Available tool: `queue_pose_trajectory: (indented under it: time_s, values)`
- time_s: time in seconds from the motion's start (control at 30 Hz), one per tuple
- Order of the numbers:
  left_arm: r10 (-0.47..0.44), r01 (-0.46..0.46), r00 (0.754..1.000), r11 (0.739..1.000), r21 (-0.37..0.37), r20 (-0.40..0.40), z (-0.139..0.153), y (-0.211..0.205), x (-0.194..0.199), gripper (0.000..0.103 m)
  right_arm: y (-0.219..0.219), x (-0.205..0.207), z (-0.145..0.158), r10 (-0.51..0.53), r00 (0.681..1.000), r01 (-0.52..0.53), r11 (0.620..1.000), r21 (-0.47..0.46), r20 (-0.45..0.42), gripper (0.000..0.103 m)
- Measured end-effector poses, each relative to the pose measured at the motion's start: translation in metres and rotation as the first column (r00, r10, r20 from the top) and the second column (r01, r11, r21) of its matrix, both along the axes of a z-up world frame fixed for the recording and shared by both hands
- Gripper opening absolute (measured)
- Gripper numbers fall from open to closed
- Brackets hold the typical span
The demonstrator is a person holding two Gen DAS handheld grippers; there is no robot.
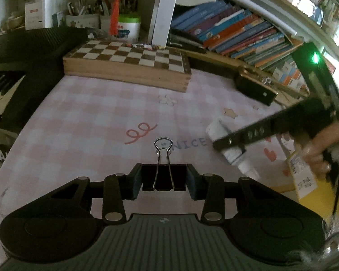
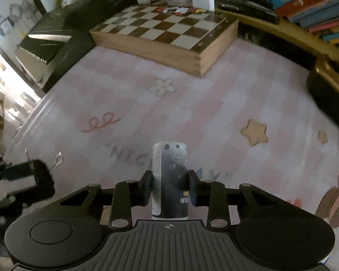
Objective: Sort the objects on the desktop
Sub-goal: 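Lift the binder clip and bottle and carry both toward the yellow box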
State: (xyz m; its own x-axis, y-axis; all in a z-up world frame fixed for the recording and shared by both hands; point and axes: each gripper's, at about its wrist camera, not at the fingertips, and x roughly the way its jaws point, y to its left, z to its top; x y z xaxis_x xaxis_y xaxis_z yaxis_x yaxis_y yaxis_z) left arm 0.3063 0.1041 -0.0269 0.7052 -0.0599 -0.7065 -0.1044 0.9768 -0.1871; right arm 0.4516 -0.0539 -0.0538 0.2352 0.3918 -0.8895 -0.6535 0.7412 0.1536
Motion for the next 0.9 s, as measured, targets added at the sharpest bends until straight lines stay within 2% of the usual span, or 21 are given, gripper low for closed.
queue_pose_trajectory:
  time_s: [0.27, 0.37, 0.63, 0.9]
  values:
    - [-0.011, 0.011, 1.000, 1.000, 0.002, 0.019, 0.009, -0.004, -0.007, 0.037, 0.007, -0.016, -0.005, -0.001, 0.997, 0.003, 1.000, -0.023, 0.082, 0.033]
    - [-0.010, 0.010, 0.999, 1.000, 0.000, 0.042, 0.017, -0.004, -0.015, 0.037, 0.000, -0.020, 0.003, -0.025, 0.996, 0.022, 0.999, 0.032, 0.090, 0.032]
    - [-0.023, 0.024, 0.993, 1.000, -0.011, 0.114, 0.041, 0.000, -0.036, 0.037, -0.015, -0.052, 0.044, -0.110, 0.976, 0.083, 0.986, 0.147, 0.187, 0.032]
    - [-0.085, 0.090, 0.981, 0.996, -0.022, 0.172, 0.064, 0.005, -0.062, 0.037, -0.040, -0.106, 0.085, -0.220, 0.948, 0.146, 0.942, 0.301, 0.229, 0.032]
